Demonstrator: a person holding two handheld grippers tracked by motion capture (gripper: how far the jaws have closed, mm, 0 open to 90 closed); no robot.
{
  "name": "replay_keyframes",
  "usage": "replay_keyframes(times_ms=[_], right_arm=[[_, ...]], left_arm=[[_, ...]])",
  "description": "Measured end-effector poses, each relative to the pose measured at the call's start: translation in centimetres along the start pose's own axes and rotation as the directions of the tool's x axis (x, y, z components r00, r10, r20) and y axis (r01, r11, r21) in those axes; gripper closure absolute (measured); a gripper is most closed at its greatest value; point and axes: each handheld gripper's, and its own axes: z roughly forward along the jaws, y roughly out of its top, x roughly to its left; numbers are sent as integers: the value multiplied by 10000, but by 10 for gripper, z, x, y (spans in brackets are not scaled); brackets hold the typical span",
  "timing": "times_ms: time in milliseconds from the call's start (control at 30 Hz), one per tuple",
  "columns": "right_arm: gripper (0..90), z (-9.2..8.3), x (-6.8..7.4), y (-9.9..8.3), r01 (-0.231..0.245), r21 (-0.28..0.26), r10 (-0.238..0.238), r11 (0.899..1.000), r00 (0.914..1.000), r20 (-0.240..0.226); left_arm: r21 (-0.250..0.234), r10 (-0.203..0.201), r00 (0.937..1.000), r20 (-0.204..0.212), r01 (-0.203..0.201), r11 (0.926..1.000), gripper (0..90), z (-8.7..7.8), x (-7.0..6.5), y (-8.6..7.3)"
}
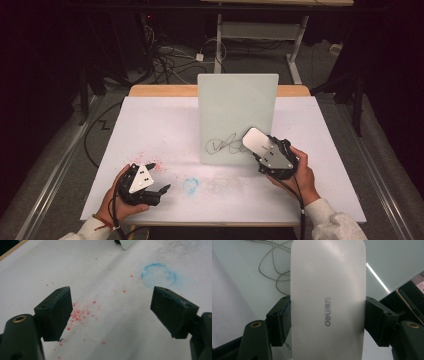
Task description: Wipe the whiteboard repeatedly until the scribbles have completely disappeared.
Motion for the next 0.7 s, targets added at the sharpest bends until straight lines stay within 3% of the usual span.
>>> replay_keyframes(times_ms=[367, 533, 700], right_arm=[[306, 9, 30, 4, 805, 213, -796, 9965, 9960, -405], [306, 8, 29, 5, 934, 302, -918, 9952, 9945, -497], [306, 5, 18, 4, 796, 373, -796, 9961, 9968, -16]], left_arm=[[7, 45, 10000, 45, -45, 10000, 173, 0, -1, 0], [-14, 39, 10000, 16, -39, 10000, 174, -1, 0, 0], [-58, 19, 10000, -10, -19, 10000, 174, -2, 0, 0]])
